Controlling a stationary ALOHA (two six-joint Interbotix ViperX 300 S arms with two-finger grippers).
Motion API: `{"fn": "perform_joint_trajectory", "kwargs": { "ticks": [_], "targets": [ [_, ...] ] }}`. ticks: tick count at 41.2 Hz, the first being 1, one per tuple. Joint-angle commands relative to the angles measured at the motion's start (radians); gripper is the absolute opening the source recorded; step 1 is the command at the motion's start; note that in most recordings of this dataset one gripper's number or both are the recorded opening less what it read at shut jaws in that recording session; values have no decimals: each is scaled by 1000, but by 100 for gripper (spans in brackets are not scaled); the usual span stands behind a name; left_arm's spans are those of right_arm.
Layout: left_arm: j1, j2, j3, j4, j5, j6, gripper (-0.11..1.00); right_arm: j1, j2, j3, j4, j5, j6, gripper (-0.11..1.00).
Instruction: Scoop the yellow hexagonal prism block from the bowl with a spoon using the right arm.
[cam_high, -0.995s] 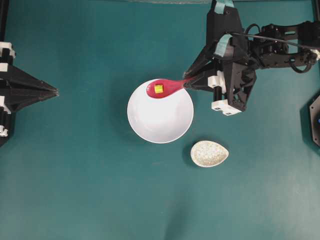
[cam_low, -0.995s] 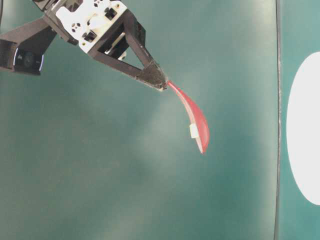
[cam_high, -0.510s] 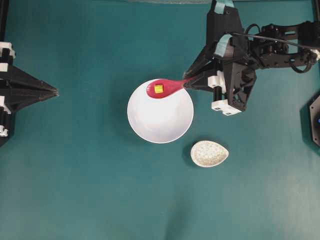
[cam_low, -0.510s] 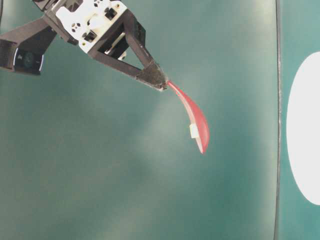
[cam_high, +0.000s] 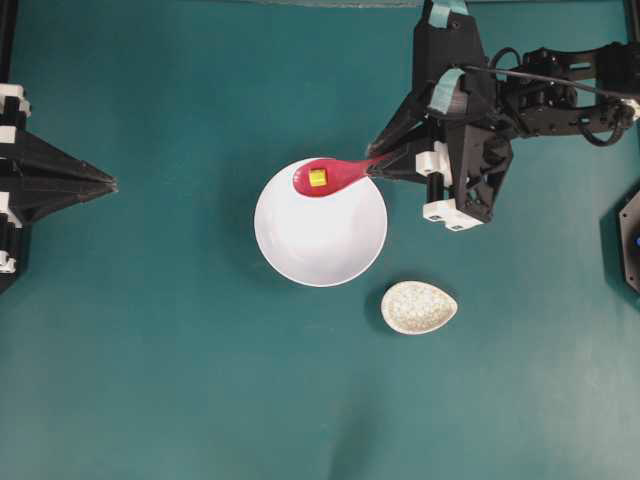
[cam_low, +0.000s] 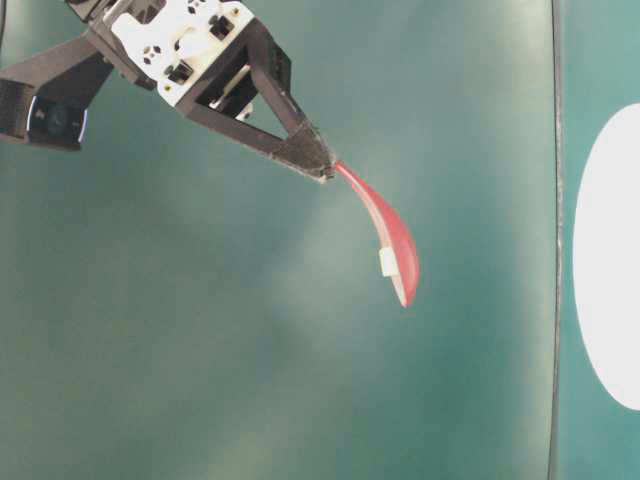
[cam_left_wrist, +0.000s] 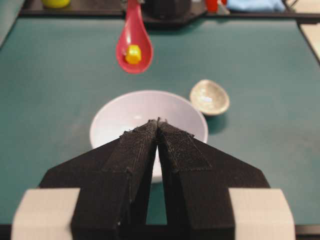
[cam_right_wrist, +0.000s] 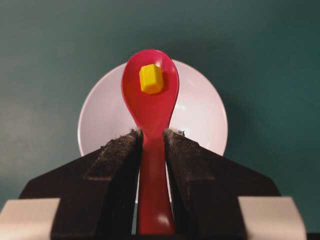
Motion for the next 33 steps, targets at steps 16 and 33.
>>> {"fn": "perform_joint_trajectory", "kwargs": {
  "ticks": [16,33],
  "targets": [
    [2,5,-32,3,-5,0,8,0,-25,-11,0,-6,-3,24],
    [2,6,-31,3,-5,2,8,0,-23,-11,0,-6,-3,23]
  ]
}}
